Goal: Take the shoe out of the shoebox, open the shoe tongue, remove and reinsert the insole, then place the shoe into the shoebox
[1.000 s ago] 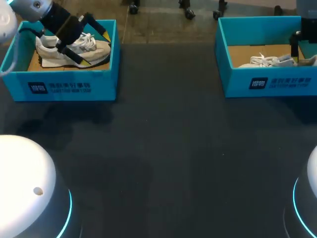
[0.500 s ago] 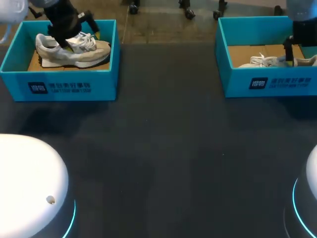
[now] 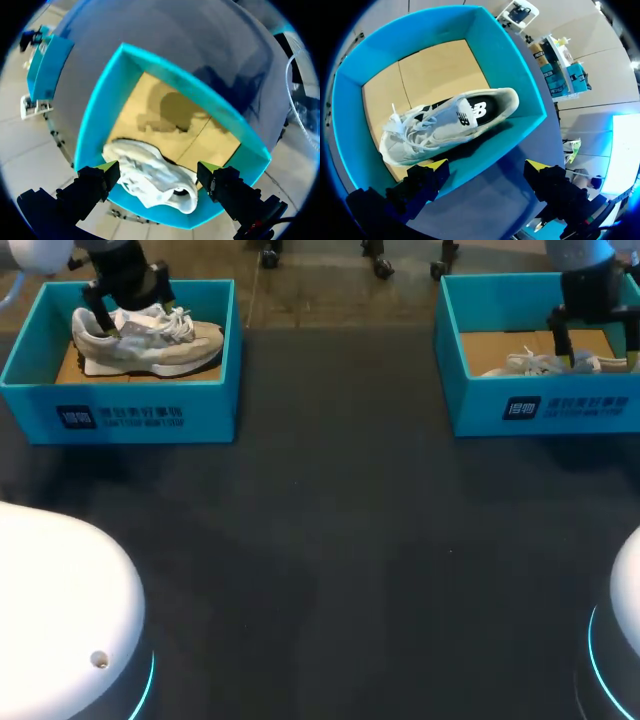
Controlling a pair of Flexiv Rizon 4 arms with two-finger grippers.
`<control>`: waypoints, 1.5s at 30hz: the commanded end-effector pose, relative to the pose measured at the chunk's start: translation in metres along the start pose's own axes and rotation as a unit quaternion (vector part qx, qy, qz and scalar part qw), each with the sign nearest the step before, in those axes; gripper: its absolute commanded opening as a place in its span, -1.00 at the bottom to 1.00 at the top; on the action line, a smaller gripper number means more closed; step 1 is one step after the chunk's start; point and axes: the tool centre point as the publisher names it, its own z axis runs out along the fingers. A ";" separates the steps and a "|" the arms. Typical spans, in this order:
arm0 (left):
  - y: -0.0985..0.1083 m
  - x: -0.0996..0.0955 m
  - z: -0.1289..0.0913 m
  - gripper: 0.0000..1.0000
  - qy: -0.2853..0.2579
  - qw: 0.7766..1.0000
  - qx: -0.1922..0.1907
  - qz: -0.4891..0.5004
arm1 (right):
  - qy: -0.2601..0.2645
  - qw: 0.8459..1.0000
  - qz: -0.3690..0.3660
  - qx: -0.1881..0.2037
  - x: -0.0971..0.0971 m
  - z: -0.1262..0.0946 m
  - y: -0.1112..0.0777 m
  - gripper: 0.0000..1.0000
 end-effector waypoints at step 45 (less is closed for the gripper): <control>0.091 0.035 0.022 1.00 0.013 0.983 0.025 0.181 | 0.101 0.990 -0.077 -0.069 -0.041 -0.010 -0.062 1.00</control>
